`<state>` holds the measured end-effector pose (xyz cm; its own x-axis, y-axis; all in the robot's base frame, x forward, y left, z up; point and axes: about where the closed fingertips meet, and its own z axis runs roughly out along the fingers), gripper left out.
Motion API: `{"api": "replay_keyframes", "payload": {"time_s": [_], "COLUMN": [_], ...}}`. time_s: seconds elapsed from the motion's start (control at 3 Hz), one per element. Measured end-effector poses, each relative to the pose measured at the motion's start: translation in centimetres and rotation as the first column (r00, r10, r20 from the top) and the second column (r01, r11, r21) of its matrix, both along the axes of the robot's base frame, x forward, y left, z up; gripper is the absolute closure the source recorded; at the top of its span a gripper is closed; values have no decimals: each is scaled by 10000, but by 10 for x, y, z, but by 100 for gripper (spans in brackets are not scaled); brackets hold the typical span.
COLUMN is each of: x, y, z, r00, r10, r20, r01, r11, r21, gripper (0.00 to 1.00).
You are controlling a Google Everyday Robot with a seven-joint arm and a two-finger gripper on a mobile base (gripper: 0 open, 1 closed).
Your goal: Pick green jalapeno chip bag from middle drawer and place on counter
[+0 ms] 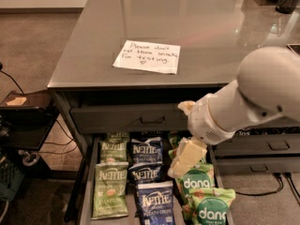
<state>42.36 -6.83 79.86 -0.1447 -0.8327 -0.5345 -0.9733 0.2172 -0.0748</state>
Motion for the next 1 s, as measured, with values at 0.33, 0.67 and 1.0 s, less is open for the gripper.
{"api": "replay_keyframes", "payload": {"time_s": [0.33, 0.67, 1.0], "x": [-7, -13, -13], "y": [40, 67, 68], "z": [-52, -87, -88], "r00": [9983, 9931, 9929], "r10": [252, 675, 700], "r20": [-518, -958, -967], "r01": [-226, -633, -658], "r11": [9985, 9969, 9968], "r21": [494, 458, 457], "gripper": [0, 0, 0]}}
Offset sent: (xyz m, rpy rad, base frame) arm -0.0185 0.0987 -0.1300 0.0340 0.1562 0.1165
